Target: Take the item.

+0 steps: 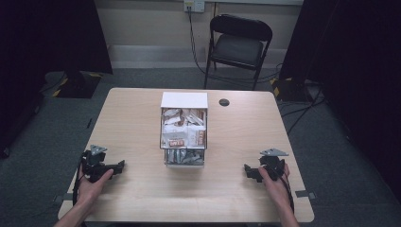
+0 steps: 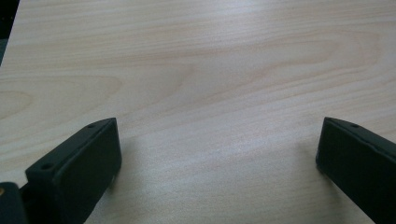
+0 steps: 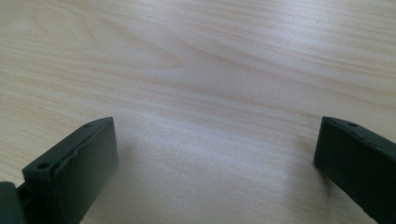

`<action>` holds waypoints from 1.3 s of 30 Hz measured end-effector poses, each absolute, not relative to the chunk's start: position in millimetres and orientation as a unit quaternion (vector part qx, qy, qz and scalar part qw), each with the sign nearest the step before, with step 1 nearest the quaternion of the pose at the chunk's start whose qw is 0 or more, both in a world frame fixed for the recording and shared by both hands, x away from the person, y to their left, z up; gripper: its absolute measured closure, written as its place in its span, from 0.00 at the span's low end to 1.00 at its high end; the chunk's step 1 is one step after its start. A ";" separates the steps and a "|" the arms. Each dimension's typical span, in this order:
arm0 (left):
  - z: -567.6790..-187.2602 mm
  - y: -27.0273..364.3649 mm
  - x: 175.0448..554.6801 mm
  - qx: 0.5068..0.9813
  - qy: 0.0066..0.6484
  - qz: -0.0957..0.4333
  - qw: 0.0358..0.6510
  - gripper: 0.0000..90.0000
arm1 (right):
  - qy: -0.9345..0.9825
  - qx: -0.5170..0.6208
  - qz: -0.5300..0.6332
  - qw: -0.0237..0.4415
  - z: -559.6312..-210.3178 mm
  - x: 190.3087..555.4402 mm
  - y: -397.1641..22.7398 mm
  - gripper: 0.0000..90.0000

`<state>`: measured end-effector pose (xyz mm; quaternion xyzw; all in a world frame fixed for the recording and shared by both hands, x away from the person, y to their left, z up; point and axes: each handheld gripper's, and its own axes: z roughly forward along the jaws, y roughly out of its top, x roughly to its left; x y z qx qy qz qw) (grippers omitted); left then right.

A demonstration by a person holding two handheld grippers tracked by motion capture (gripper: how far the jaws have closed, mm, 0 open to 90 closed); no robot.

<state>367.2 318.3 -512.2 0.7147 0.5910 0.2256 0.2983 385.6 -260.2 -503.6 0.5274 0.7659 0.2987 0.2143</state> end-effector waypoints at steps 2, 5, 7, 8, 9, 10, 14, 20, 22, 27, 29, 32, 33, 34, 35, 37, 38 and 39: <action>-512.2 318.3 367.2 0.715 0.591 0.226 0.298 0.00 | 0.766 0.527 0.299 0.214 -503.7 385.7 -260.2 0.00; -512.1 318.3 367.2 0.715 0.591 0.226 0.298 0.00 | 0.765 0.529 0.299 0.213 -503.5 385.4 -260.0 0.00; -510.6 318.3 366.6 0.714 0.595 0.226 0.291 0.03 | 0.765 0.529 0.299 0.213 -503.5 385.3 -260.0 0.00; -509.4 318.0 366.7 0.712 0.599 0.226 0.288 0.03 | 0.765 0.529 0.299 0.213 -503.5 385.3 -260.0 0.00; -509.3 317.9 366.6 0.713 0.598 0.225 0.289 0.04 | 0.765 0.529 0.299 0.213 -503.5 385.3 -260.0 0.00; -508.6 318.0 366.2 0.714 0.597 0.224 0.288 0.05 | 0.765 0.529 0.299 0.213 -503.5 385.3 -260.0 0.00; -505.2 317.5 365.3 0.717 0.594 0.219 0.291 0.14 | 0.765 0.529 0.299 0.213 -503.5 385.3 -260.0 0.00; -503.2 316.1 365.9 0.726 0.585 0.214 0.293 0.23 | 0.766 0.529 0.298 0.213 -503.4 385.3 -260.0 0.00; -501.9 315.4 365.9 0.727 0.582 0.213 0.295 0.23 | 0.765 0.529 0.299 0.213 -503.5 385.3 -260.0 0.00; -497.9 313.6 365.1 0.729 0.576 0.215 0.301 0.24 | 0.765 0.529 0.299 0.213 -503.5 385.3 -260.0 0.00; -496.1 312.6 364.7 0.731 0.572 0.205 0.311 0.25 | 0.766 0.529 0.299 0.213 -503.5 385.3 -260.0 0.00; -490.9 308.6 363.4 0.736 0.561 0.200 0.320 0.27 | 0.765 0.529 0.299 0.213 -503.5 385.3 -260.0 0.00; -488.8 306.7 362.6 0.740 0.557 0.205 0.317 0.28 | 0.765 0.529 0.299 0.213 -503.5 385.3 -260.0 0.00; -488.4 306.1 362.4 0.740 0.556 0.204 0.320 0.28 | 0.765 0.529 0.299 0.213 -503.5 385.3 -260.0 0.00; -487.8 306.1 362.3 0.741 0.555 0.199 0.323 0.29 | 0.766 0.529 0.298 0.213 -503.4 385.3 -260.0 0.00; -487.5 306.9 362.4 0.741 0.555 0.194 0.325 0.29 | 0.765 0.529 0.299 0.213 -503.5 385.3 -260.0 0.00; -487.0 307.4 362.4 0.738 0.559 0.186 0.331 0.31 | 0.765 0.529 0.299 0.213 -503.5 385.3 -260.0 0.00; -486.3 307.9 362.0 0.734 0.560 0.181 0.337 0.32 | 0.765 0.529 0.299 0.213 -503.5 385.3 -260.0 0.00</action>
